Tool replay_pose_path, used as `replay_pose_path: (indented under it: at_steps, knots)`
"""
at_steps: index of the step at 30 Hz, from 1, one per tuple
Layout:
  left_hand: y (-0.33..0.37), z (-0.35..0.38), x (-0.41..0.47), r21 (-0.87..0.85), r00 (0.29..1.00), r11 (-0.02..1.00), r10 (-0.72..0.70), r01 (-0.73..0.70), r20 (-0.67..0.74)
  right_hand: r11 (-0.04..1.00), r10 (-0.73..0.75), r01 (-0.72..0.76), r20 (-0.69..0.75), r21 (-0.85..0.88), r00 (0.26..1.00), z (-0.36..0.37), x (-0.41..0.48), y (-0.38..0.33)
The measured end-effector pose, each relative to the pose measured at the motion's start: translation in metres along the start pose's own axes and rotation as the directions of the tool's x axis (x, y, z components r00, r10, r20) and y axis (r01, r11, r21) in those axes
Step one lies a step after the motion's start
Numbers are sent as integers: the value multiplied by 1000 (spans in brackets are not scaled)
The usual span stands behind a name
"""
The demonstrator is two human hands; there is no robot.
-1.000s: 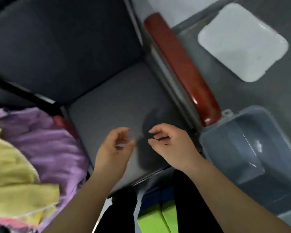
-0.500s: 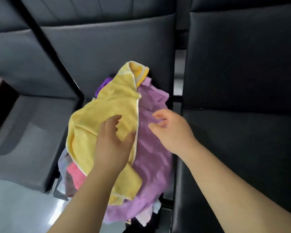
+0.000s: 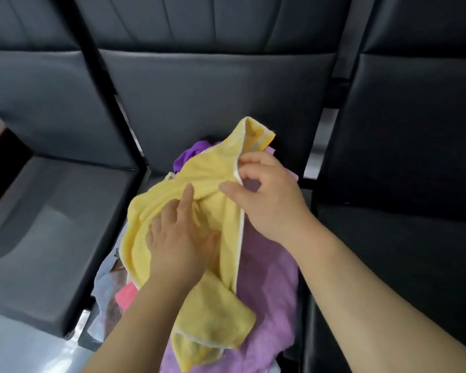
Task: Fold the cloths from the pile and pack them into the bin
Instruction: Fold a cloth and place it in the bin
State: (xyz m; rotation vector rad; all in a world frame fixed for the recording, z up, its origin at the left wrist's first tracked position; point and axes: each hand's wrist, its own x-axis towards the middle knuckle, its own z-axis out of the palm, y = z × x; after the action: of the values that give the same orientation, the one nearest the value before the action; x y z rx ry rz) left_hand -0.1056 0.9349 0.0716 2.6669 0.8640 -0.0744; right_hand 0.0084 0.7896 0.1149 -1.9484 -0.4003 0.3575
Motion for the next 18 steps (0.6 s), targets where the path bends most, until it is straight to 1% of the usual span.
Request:
replay_pose_path:
  at_steps: [1,2,3,4,5,6,7,8,10,11,12,13,14,15,16,17,18]
  knots:
    - [-2,-5,0,40,1000,999,7,-6,-18,952,45,-60,58,300,997,-11,-4,-6]
    - [-2,-13,-2,82,998,996,43,-39,-48,796,93,-153,131,585,987,-23,-8,-9]
    - [-1,-21,-2,96,994,992,87,-80,-65,584,137,-244,202,774,970,-34,-10,-5]
    - [3,-30,-4,58,991,991,123,-119,-61,442,163,-287,238,850,957,-43,-13,1]
    - [12,-40,-7,-42,987,987,151,-153,-49,405,203,-310,245,860,948,-53,-18,8]
    - [25,-48,-11,-178,986,970,165,-165,-15,422,251,-335,247,842,936,-62,-23,14]
    - [43,-54,-17,-318,983,933,185,-170,18,484,268,-357,253,799,930,-74,-31,21]
    - [65,-61,-24,-434,976,883,215,-179,34,556,246,-368,275,745,929,-87,-40,29]
    - [114,-65,-41,-618,951,757,306,-211,51,687,153,-396,411,610,899,-118,-60,40]
    - [137,-59,-48,-696,929,688,361,-208,79,772,121,-378,466,511,877,-136,-72,48]
    - [158,-46,-53,-748,902,634,416,-194,118,868,118,-329,487,373,865,-155,-81,57]
    - [179,-27,-58,-790,873,588,463,-174,152,943,146,-262,454,204,879,-176,-91,69]
    - [198,-5,-61,-827,848,543,500,-146,178,975,180,-216,379,55,908,-195,-98,82]
    - [211,17,-62,-861,834,499,514,-101,200,976,210,-220,302,-2,930,-211,-102,98]
    - [225,46,-63,-882,823,468,521,-54,226,970,233,-243,231,15,945,-228,-109,120]
    - [237,73,-64,-891,815,454,522,-16,252,962,264,-272,152,33,952,-240,-115,142]
    - [243,97,-61,-879,818,476,508,-7,268,950,308,-311,82,25,948,-247,-118,162]
